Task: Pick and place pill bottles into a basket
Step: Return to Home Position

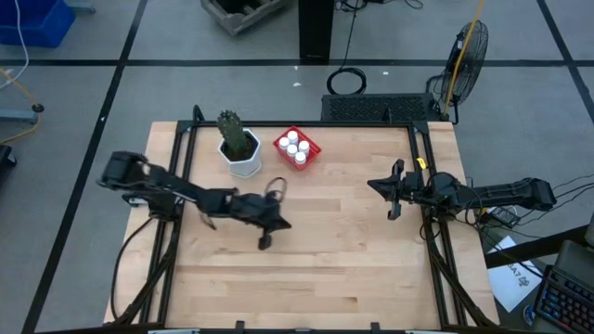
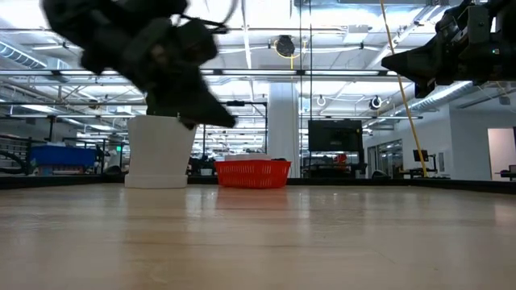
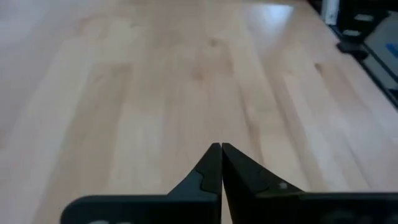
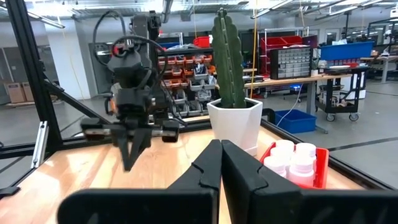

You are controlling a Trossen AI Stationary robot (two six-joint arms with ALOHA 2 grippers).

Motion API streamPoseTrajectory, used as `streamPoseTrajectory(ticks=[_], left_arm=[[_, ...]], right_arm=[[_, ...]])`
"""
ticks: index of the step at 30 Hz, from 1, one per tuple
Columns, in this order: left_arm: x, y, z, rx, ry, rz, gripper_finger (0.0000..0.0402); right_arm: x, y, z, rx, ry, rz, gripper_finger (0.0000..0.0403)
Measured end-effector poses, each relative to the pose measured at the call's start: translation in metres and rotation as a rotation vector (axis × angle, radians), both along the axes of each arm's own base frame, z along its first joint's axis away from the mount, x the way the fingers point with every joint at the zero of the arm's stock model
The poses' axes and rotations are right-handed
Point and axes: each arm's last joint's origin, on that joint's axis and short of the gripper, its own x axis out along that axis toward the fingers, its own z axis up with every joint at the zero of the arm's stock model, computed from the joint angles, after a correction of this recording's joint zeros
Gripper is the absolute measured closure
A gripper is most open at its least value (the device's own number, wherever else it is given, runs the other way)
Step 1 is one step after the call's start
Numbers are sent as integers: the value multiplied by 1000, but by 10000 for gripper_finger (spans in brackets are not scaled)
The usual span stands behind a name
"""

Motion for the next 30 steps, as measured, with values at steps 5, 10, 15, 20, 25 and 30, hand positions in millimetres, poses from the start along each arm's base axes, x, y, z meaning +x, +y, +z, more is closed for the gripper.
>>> streamPoseTrajectory(ticks=[5,10,15,20,25,30], left_arm=[[-50,1,3,-6,-88,108,363],[-92,2,7,26,-253,139,342],[-123,10,5,22,-340,187,332],[-144,14,5,0,-413,193,336],[-160,18,8,-8,-473,176,335],[-172,22,13,-14,-480,158,335]], right_arm=[[0,0,0,0,-4,0,399],[0,0,0,0,-3,0,399],[0,0,0,46,-8,8,399],[1,0,-9,67,82,10,399],[1,1,-18,56,183,33,399],[-1,2,-17,19,219,58,399]])
